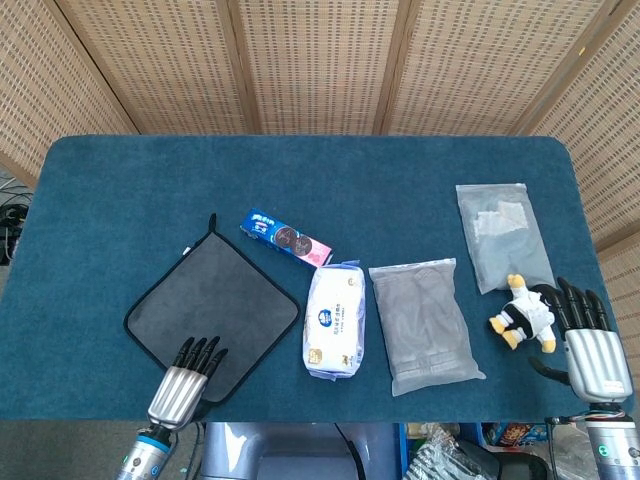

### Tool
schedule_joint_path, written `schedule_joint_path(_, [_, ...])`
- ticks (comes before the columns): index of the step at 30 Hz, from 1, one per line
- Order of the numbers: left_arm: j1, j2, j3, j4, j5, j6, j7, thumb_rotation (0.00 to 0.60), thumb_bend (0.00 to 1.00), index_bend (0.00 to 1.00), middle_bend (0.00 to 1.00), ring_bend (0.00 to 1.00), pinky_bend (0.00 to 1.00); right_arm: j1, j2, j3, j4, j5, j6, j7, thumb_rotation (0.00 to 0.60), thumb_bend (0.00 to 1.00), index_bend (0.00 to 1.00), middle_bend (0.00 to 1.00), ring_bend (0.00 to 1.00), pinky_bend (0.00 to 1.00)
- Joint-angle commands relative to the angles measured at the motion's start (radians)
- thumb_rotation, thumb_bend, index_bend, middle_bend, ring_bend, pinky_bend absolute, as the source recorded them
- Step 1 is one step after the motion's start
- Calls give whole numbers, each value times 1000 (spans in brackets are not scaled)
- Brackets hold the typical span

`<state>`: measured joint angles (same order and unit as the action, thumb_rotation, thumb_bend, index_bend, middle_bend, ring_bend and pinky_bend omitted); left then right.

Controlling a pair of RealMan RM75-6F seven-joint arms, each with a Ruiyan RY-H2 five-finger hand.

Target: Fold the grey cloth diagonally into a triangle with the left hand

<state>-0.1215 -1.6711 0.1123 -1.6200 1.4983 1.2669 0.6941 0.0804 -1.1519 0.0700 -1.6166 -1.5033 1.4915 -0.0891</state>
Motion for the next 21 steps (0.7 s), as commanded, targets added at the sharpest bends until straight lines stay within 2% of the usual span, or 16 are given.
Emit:
schedule_joint_path(1, [-1,-1,-3,6,-3,1,-2,600,303,125,0,0,0,-1,1,-1,-2,-2,1,2,600,0,0,0,0,0])
schedule_joint_path(6, [-8,-8,-11,19,-15,-7,-12,600,307,193,0,0,0,-2,3,-2,-5,-6,5,2,600,0,0,0,0,0])
schedule_joint_path(9, [-13,-10,-12,25,-9,-8,-38,600,306,313,0,0,0,-2,2,-2,-5,-4,3,0,600,0,0,0,0,0])
schedule_joint_path(15, [-16,-8,-11,32,-5,-4,-55,600,307,455,0,0,0,-1,2,-2,-7,-3,1,-1,600,0,0,0,0,0])
schedule_joint_path(21, [-20,-10,-5,36,7,-1,-63,600,307,520,0,0,0,-1,3,-3,-8,-2,-2,0,600,0,0,0,0,0])
